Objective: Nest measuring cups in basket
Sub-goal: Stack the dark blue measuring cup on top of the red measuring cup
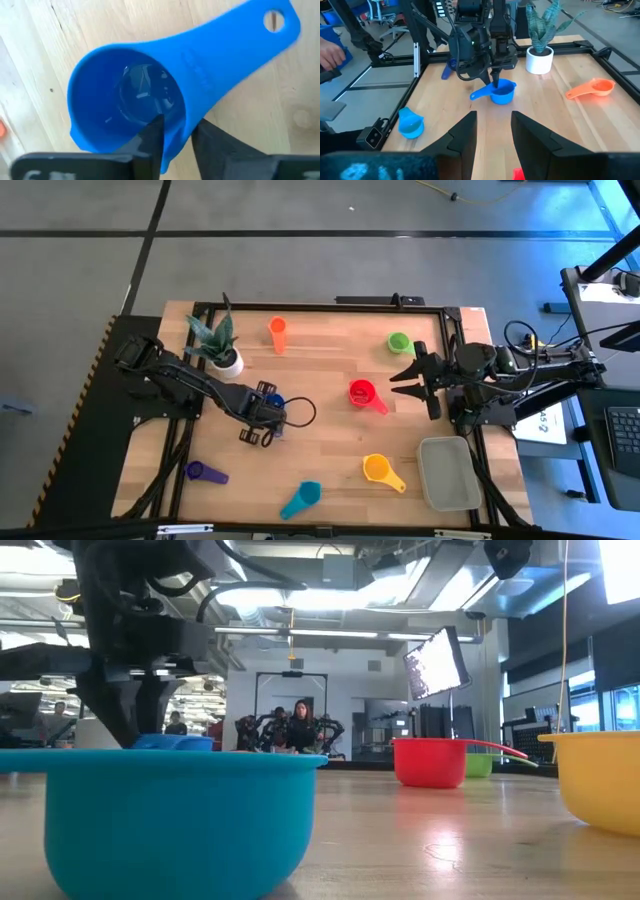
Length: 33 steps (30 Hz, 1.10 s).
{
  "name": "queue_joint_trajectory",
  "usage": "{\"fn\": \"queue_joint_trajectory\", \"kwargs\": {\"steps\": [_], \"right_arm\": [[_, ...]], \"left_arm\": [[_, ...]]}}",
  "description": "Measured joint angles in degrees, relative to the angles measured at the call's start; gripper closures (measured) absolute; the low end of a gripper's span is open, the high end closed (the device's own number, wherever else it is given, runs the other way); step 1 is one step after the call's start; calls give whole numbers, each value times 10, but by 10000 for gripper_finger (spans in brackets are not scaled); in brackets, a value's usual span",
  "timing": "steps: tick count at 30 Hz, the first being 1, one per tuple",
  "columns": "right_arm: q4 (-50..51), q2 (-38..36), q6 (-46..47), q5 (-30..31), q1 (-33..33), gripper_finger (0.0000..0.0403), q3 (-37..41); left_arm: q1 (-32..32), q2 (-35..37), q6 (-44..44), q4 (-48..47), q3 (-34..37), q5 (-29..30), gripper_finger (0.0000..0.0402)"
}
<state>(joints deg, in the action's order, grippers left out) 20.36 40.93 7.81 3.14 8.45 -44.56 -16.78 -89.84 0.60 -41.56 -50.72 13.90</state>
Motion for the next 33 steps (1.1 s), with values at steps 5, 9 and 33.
{"fn": "queue_joint_trajectory", "kwargs": {"steps": [5, 9, 33], "right_arm": [[0, 0, 10, 0, 0, 279, 0], [0, 0, 10, 0, 0, 279, 0], [84, -57, 36, -5, 1, 279, -16]], "left_arm": [[7, 0, 0, 6, 0, 0, 390], [13, 0, 2, 9, -33, 2, 395], [113, -233, 159, 71, -429, 49, 399]]}}
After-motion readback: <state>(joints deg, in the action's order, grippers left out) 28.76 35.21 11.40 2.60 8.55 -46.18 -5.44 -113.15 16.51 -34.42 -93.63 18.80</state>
